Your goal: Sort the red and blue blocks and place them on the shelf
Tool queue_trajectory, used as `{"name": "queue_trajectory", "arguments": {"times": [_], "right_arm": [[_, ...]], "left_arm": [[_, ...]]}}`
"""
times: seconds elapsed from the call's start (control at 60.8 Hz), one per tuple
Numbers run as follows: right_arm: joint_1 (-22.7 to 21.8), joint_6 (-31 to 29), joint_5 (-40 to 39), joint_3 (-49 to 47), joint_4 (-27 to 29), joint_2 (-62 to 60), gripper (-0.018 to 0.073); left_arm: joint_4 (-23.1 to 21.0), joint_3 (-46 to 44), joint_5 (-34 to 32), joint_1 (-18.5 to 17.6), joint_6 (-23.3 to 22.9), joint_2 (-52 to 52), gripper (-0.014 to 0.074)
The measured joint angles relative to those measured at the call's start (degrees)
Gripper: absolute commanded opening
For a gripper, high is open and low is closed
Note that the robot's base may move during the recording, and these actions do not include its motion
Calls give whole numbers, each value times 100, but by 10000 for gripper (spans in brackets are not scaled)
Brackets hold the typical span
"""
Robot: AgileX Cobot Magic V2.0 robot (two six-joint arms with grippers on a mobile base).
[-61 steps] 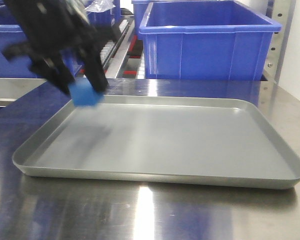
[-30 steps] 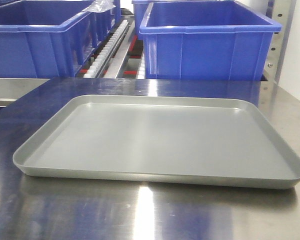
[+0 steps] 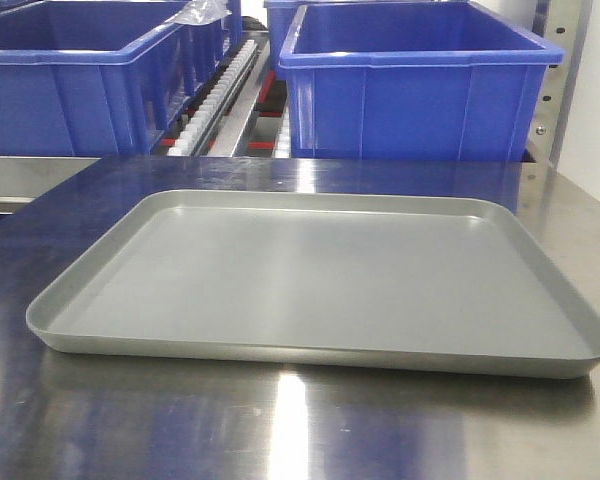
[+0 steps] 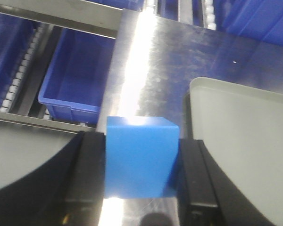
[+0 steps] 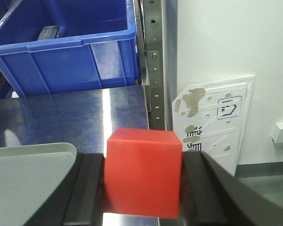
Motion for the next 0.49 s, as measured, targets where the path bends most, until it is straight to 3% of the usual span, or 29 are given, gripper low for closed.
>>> {"name": "queue_trajectory", "arguments": {"times": [0.197,0.493], "right_arm": [[0,0,0,0,0,0,57],[0,0,0,0,0,0,57]], "left_arm": [[182,330,-10,123,0,-576,123],[317,363,-61,123,0,-636,123]]}}
